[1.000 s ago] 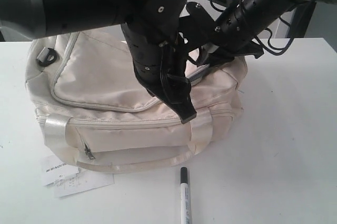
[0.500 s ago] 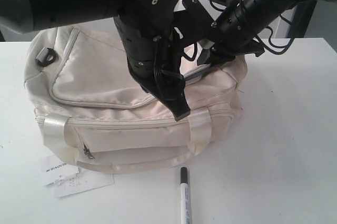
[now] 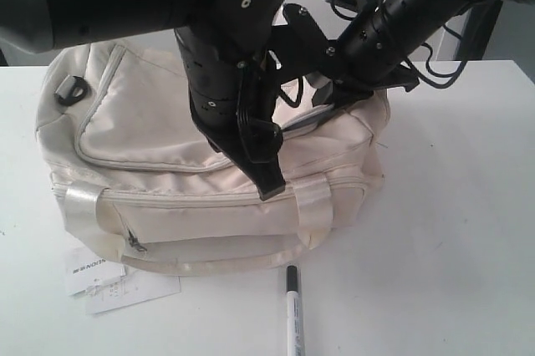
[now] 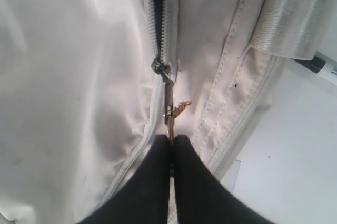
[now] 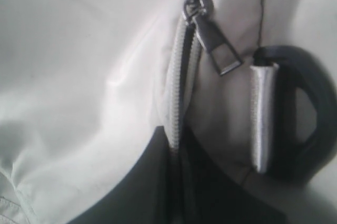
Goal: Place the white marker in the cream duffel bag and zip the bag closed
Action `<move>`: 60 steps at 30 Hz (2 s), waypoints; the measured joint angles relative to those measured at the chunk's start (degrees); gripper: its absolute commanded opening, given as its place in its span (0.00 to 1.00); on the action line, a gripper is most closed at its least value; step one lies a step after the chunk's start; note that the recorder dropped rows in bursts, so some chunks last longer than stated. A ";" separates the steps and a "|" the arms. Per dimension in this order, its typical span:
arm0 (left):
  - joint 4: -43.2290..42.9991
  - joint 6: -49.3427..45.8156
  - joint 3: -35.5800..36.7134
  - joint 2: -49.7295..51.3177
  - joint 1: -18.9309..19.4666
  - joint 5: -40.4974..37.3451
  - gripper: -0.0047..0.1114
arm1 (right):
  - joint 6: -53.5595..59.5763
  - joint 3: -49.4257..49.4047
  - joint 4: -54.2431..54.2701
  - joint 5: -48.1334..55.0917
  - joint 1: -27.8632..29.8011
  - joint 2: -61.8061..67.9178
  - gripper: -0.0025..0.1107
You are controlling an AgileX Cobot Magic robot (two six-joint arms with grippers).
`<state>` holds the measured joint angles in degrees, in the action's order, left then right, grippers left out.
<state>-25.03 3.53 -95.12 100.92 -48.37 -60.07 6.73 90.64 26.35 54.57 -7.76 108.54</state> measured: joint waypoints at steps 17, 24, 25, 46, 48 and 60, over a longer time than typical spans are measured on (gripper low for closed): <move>-0.61 -3.53 0.00 0.00 -0.14 -3.09 0.04 | 0.10 0.00 -1.88 1.18 -0.26 0.00 0.02; -2.85 -4.83 0.00 -1.33 -0.14 -3.86 0.04 | 0.10 0.00 -2.51 1.18 -0.26 0.00 0.02; -2.97 -4.83 0.00 -1.77 -0.14 -3.86 0.04 | 0.10 0.00 -2.51 1.18 -0.26 -0.12 0.02; -3.09 -6.95 0.00 -3.33 -0.14 -3.84 0.04 | 0.10 0.00 -3.25 1.18 -0.26 -0.20 0.02; -3.09 -7.41 0.00 -3.33 -0.14 -3.84 0.04 | 0.10 0.00 -3.25 1.18 -0.26 -0.20 0.02; -0.23 -9.81 0.00 -3.45 2.24 -3.96 0.04 | 0.10 0.00 -4.46 0.95 -0.26 -0.20 0.02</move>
<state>-25.26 -6.28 -95.12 97.48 -46.13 -64.03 6.83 90.64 21.89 55.52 -8.02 108.34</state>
